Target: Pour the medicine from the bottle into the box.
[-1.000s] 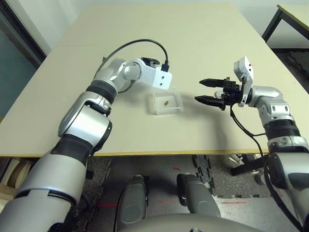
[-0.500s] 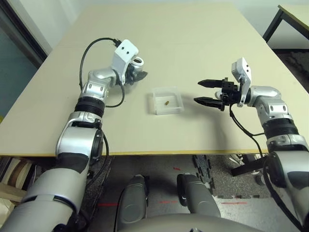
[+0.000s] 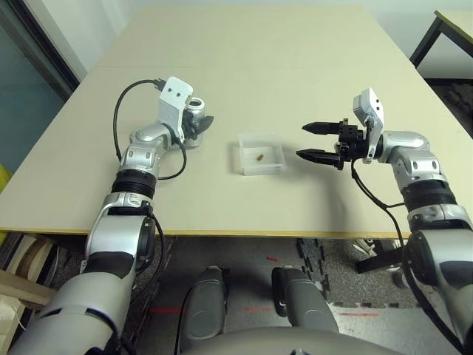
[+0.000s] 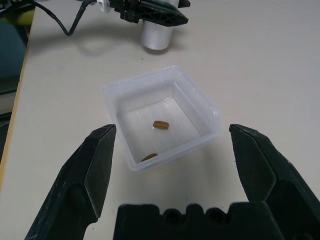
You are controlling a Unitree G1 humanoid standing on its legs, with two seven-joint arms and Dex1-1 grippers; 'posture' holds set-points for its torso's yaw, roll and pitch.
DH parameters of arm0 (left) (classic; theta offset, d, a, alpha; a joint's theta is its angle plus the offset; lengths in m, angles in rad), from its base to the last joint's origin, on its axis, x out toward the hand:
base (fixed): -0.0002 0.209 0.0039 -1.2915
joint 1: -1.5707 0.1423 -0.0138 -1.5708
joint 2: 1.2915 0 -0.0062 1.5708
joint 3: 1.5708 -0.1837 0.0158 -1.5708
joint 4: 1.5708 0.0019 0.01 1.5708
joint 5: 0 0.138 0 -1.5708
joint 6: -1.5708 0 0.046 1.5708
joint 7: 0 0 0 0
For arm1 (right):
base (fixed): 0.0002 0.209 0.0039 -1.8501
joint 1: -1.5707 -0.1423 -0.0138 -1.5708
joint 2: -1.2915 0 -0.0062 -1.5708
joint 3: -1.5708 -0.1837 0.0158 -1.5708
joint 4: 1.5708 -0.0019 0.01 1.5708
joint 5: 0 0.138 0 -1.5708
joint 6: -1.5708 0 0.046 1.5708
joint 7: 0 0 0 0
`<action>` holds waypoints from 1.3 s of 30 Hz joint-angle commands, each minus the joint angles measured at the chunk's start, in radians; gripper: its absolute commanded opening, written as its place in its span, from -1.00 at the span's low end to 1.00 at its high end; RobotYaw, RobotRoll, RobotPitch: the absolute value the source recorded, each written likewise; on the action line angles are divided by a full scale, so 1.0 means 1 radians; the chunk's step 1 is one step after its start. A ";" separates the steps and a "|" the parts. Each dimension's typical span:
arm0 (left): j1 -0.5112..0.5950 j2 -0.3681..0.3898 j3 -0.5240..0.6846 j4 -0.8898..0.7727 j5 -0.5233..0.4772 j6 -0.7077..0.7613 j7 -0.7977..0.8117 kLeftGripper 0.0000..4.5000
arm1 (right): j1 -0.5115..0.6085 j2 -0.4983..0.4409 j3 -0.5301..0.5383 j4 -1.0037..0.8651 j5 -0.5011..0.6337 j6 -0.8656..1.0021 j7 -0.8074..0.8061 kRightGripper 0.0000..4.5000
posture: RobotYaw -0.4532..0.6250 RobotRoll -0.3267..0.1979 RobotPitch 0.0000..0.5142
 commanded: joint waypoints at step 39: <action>0.143 -0.030 0.052 -0.100 -0.077 -0.013 0.062 0.98 | -0.023 -0.003 0.018 0.021 -0.014 -0.023 0.011 1.00 | -0.16 0.25 -0.53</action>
